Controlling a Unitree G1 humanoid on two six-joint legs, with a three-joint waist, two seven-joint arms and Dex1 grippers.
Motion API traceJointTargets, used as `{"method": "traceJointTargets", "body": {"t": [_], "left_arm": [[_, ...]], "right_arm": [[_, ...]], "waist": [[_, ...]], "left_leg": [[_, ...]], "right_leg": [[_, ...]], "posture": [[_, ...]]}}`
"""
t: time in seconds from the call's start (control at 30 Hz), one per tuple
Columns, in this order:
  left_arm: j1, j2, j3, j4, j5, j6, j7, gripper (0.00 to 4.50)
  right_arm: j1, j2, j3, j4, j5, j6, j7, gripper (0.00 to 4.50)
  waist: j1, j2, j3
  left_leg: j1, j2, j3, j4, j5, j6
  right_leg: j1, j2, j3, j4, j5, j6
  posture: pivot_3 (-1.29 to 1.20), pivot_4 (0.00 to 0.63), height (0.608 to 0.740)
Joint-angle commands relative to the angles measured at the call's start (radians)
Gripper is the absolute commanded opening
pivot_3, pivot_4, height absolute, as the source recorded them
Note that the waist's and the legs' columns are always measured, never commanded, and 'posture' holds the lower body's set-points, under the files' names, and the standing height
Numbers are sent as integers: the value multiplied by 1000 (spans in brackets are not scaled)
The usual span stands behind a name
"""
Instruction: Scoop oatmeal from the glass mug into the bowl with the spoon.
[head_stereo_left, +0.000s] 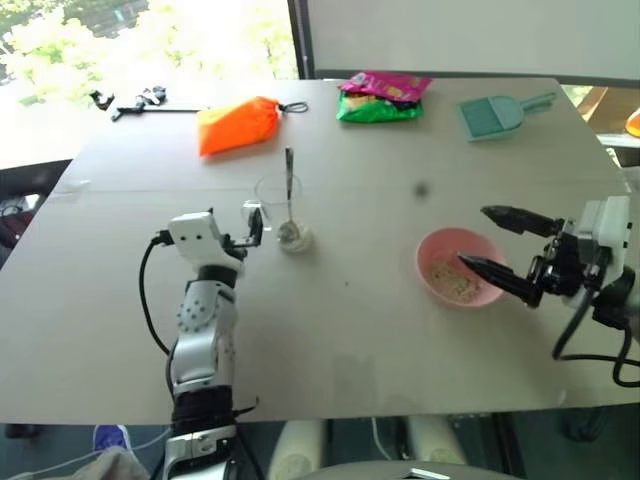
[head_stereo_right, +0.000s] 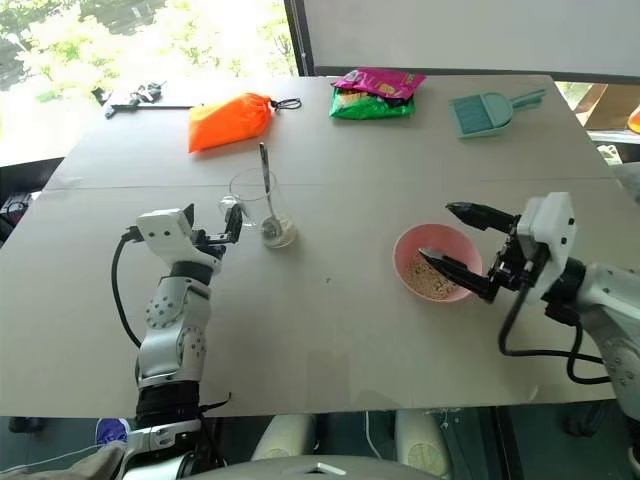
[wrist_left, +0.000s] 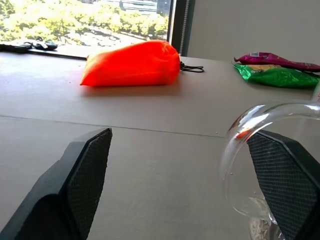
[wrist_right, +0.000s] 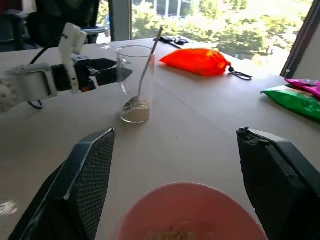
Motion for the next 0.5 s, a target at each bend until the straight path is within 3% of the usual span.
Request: {"method": "traceJointTargets", "body": {"t": [0.03, 0.33, 0.5], "left_arm": [[26, 19, 7, -46, -17, 9, -10, 4448], [232, 106, 38, -308, -96, 179, -65, 4448], [439, 191, 102, -457, -267, 228, -240, 4448]], "right_arm": [[18, -41, -61, -23, 13, -19, 83, 3915], [125, -25, -154, 46, -70, -90, 128, 3915], [274, -19, -235, 183, -198, -174, 166, 3915]], "waist": [[-2, 0, 0], [-1, 0, 0], [6, -1, 0]], "left_leg": [[0, 0, 0, 0, 0, 0], [1, 1, 0, 0, 0, 0], [2, 2, 1, -1, 0, 0]], "right_leg": [[0, 0, 0, 0, 0, 0], [1, 0, 0, -1, 0, 0], [2, 0, 1, -1, 0, 0]], "posture": [[0, 150, 740], [0, 150, 740], [0, 150, 740]]}}
